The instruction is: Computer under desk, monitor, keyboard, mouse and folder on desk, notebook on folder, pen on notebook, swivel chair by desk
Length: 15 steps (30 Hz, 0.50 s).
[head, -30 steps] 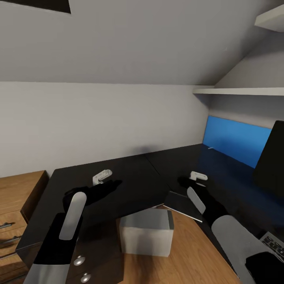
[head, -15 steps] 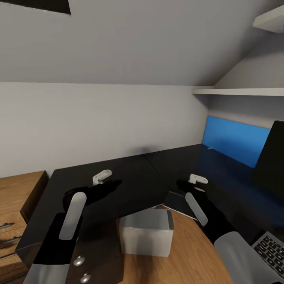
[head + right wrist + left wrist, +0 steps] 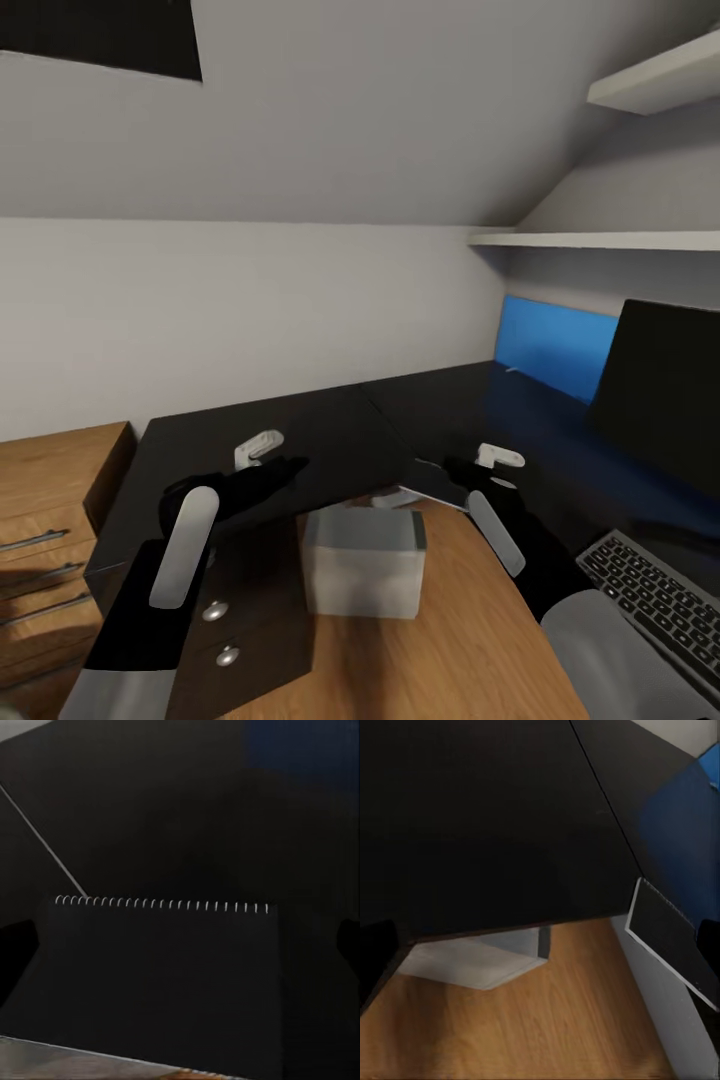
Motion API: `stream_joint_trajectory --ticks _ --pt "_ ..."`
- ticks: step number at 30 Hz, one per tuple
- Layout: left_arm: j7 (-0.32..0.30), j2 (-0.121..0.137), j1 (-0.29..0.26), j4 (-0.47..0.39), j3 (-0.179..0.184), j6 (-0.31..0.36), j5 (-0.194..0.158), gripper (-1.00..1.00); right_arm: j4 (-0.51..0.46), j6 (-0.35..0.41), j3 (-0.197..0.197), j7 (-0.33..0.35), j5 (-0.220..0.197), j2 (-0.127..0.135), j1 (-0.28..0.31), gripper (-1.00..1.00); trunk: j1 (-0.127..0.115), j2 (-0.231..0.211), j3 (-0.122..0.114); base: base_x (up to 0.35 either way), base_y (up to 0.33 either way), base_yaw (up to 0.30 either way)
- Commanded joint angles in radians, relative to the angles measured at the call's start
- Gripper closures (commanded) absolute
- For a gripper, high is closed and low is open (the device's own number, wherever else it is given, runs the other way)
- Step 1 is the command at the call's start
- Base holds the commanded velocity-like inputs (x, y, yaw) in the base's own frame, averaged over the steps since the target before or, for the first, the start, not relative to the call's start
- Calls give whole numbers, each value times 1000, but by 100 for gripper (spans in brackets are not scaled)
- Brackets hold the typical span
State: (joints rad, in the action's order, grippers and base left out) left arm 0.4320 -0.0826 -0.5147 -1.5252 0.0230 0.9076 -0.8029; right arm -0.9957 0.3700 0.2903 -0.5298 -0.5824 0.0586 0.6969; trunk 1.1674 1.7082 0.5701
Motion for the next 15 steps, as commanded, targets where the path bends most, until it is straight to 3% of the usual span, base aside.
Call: stream_joint_trajectory --ticks 1,2,3,6,15 --pt "11 0 -1 -1 0 2 -10 -100 -1 3 4 -9 -7 1 1 -100 -1 1 0 -334 0 -112" --pt "10 0 -1 -1 0 2 -10 -100 -1 3 5 -9 -7 1 1 -100 -1 1 -1 -334 0 -96" --pt "10 0 -1 -1 0 2 -9 -100 -1 2 38 -14 -5 -4 1 -100 -1 1 -2 -334 -74 -16" --pt "11 0 -1 -1 0 2 -8 -100 -1 -2 88 -58 -4 -8 1 -100 -1 1 -4 -333 -112 35" --pt "12 1 -1 -1 0 1 -7 -100 -1 -3 105 -91 -5 -14 1 -100 -1 1 -10 -325 -161 206"
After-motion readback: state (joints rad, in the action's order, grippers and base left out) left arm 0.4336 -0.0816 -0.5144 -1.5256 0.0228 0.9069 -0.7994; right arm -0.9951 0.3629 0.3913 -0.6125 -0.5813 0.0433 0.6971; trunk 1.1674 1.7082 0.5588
